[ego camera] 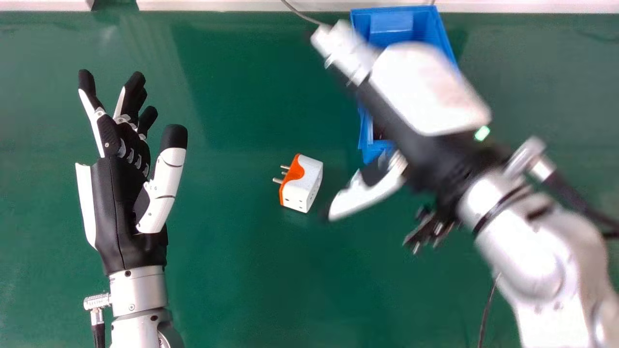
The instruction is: Pick all objects and put in blue box
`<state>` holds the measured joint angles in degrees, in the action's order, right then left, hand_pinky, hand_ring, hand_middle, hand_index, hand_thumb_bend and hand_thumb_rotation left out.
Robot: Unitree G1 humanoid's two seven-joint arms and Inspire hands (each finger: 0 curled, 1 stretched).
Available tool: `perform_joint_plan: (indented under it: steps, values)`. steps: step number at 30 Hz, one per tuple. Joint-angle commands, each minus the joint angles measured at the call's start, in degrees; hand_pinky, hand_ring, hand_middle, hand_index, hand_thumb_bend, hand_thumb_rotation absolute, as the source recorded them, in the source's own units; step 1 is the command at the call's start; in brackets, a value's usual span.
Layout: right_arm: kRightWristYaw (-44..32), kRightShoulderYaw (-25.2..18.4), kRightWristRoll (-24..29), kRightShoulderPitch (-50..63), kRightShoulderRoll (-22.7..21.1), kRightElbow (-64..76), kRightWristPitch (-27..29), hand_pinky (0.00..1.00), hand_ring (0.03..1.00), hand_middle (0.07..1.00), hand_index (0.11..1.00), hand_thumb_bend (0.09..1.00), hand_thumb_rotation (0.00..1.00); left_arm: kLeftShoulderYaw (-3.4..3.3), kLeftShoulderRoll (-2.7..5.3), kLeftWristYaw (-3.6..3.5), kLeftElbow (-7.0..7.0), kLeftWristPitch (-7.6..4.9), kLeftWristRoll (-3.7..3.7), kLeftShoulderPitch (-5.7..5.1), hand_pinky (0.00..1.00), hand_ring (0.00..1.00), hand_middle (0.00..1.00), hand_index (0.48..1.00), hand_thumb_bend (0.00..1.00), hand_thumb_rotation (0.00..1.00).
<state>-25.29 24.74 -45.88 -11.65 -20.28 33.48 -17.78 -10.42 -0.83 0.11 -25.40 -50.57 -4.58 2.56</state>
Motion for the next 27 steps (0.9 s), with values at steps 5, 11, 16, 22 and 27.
perform_joint_plan:
  steps: [5, 11, 16, 22, 27]
  values:
    - [-3.11, 3.57, -5.87, -0.38, 3.17, -0.98, -1.77, 0.78, 0.991, 1.000, 1.000, 0.904, 0.20, -0.01, -0.26, 0.08, 2.11, -0.32, 0.58, -0.93, 0.92, 0.94, 0.92, 0.917, 0.66, 0.58]
    - [-3.35, 4.78, -6.53, -3.19, 5.67, -8.72, -1.09, 0.81, 0.999, 1.000, 1.000, 0.910, 0.21, 0.07, -0.37, -0.04, 2.70, -0.38, 0.57, -1.10, 0.92, 0.95, 0.93, 0.919, 0.66, 0.59]
    - [-0.25, 5.60, -5.84, -6.64, 6.96, -17.28, 2.39, 0.81, 1.000, 1.000, 0.993, 0.916, 0.21, -0.13, -0.63, -0.08, 2.02, -0.98, 0.73, -0.43, 0.91, 0.94, 0.92, 0.920, 0.66, 0.60]
    - [3.98, 5.21, -3.32, -10.29, 8.07, -26.41, 7.16, 0.81, 1.000, 1.000, 0.977, 0.917, 0.21, -0.31, -0.54, 0.17, 1.63, -1.05, 0.56, 0.13, 0.92, 0.94, 0.93, 0.920, 0.68, 0.60]
    - [6.86, 5.71, -1.12, -13.82, 8.63, -35.49, 11.67, 0.78, 0.996, 1.000, 0.961, 0.897, 0.17, -0.23, -0.61, -0.20, 0.85, -1.80, 0.09, 0.60, 0.92, 0.94, 0.93, 0.915, 0.69, 0.61]
